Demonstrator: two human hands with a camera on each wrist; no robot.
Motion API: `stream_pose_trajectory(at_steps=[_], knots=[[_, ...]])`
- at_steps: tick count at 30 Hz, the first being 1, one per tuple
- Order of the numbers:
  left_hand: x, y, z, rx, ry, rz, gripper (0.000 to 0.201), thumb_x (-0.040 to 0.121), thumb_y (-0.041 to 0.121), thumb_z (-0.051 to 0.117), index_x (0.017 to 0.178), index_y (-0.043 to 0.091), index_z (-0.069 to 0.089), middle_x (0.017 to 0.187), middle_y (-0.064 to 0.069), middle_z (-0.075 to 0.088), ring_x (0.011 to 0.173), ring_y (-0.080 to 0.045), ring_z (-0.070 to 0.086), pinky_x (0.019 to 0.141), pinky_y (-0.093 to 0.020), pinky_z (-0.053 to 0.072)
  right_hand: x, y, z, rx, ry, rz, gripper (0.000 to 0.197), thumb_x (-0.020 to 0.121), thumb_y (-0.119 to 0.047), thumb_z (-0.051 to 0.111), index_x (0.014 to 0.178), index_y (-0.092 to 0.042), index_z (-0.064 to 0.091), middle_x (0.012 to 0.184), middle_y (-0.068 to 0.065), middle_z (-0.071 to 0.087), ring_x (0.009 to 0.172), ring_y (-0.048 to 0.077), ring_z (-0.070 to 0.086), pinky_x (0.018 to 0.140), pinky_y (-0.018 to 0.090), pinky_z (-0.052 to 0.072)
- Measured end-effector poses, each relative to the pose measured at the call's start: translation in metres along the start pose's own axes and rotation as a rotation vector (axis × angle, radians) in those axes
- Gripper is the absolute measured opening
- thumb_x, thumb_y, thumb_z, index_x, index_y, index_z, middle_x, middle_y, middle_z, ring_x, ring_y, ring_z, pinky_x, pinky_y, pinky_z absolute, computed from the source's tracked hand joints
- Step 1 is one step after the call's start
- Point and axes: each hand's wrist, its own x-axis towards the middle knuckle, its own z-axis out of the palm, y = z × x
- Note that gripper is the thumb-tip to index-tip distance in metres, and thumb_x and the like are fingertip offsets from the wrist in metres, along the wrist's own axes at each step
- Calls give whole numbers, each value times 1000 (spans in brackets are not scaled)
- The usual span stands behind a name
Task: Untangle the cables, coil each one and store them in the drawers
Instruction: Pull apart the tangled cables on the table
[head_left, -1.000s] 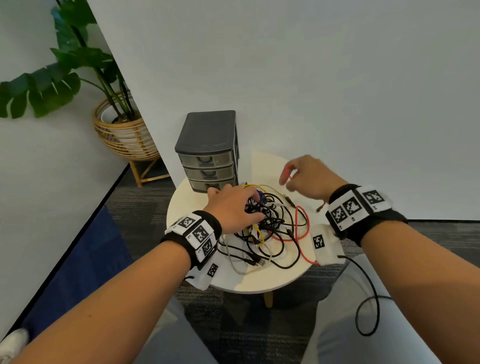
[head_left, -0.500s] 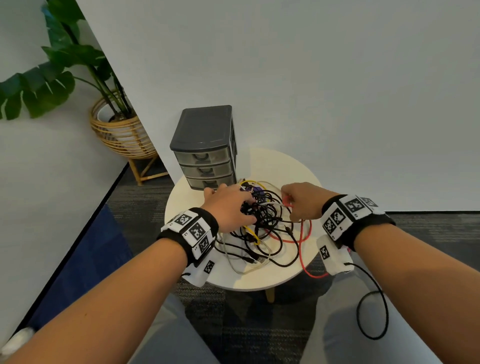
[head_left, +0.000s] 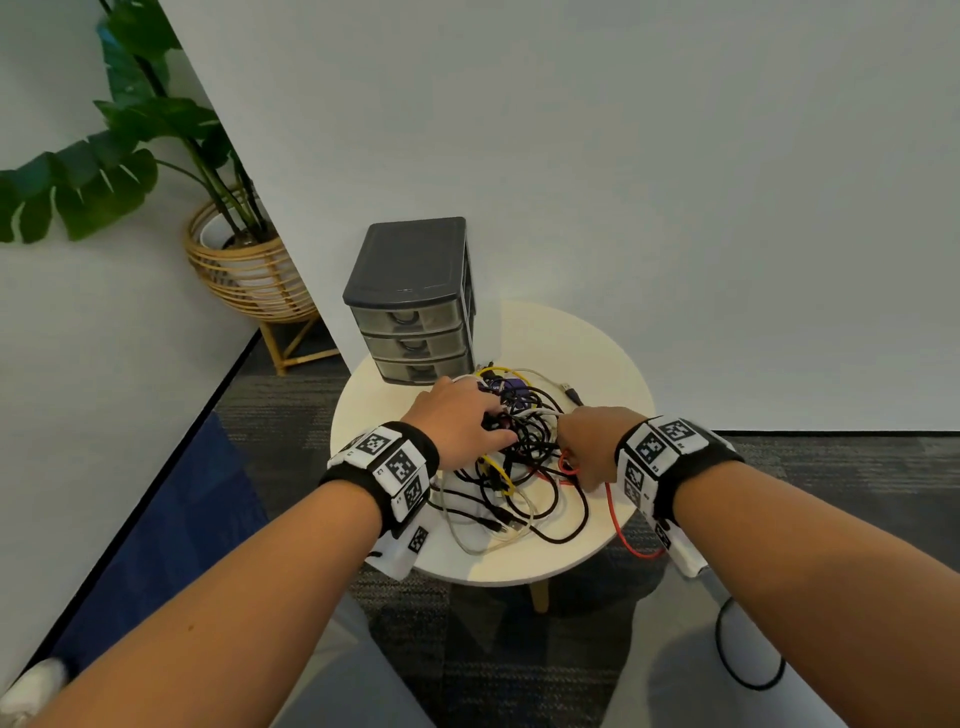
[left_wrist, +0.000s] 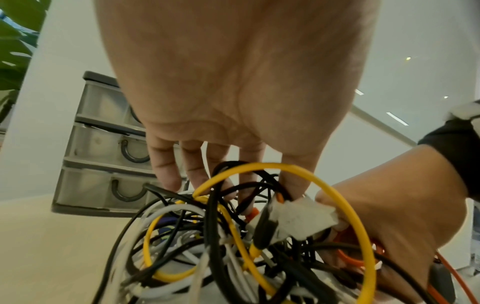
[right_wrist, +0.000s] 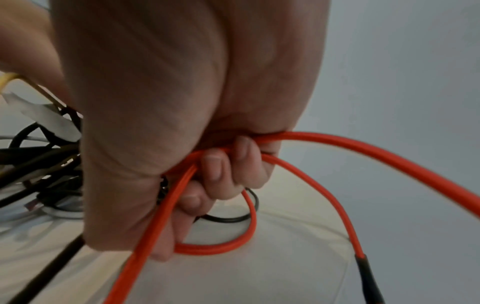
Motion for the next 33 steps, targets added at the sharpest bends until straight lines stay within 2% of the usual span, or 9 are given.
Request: stream_pose_trajectory(at_steps=[2,8,11,15,20,24,27,30,33], knots=[[-1,-2,1,1,1,2,43,96,61,54,123,29,64,108,3,43,122,-31,44,93,-42,44,-1,-1,2,-9,-1,-12,37,79,-27,81,75,-19,46,74,-2,52,75,23,60,64,30,47],[-4,-12,4,5,4,-11,45,96,62,53,125,31,65,122,-4,53,121,-29,46,96,-45,46,-11,18,-17,93,17,11,37,77,-37,77,63,-17,49,63,-3,52,55,15,48,53,23,41],[-4,-18,7,-14,18,-4,43,94,65,52,118,33,68,114,-1,53,114,-27,51,91,-45,49,-16,33,-37,105,52,86,42,80,-36,77,61,-18,43,64,-2,49,55,15,46,54,24,40],[-3,-20,6,47,-16,10,45,97,61,53,129,32,64,121,-4,54,117,-27,49,96,-47,48,-18,47,-53,10,56,189,40,86,-32,75,64,-18,43,69,-1,51,60,15,50,62,27,45],[0,-25,11,72,-11,32,38,97,59,52,120,33,68,114,-1,56,108,-26,54,89,-48,52,-23,57,-63,-69,90,313,22,88,-29,71,83,-15,56,79,-1,57,70,18,59,65,32,51],[-1,-29,10,82,-9,68,34,98,55,54,112,30,73,109,-1,58,103,-25,55,87,-47,53,-29,64,-74,-108,209,377,15,91,-28,67,98,-19,59,78,-4,49,72,18,57,66,34,47],[-1,-33,12,70,2,96,31,98,52,56,104,27,74,101,1,58,99,-24,55,85,-46,53,-36,72,-89,-38,240,432,14,91,-27,66,97,-17,56,80,-2,52,76,21,59,67,35,49],[-4,-30,8,106,-19,94,31,99,51,55,108,28,74,104,1,55,102,-26,53,87,-45,52,-42,74,-107,79,318,444,20,90,-29,68,99,-12,63,86,2,60,73,21,61,60,32,47],[-7,-27,0,101,-88,87,33,99,50,54,108,26,74,100,0,59,96,-24,53,84,-43,52,-44,71,-123,247,430,319,22,90,-31,70,93,-10,65,86,3,63,76,23,61,63,30,45]])
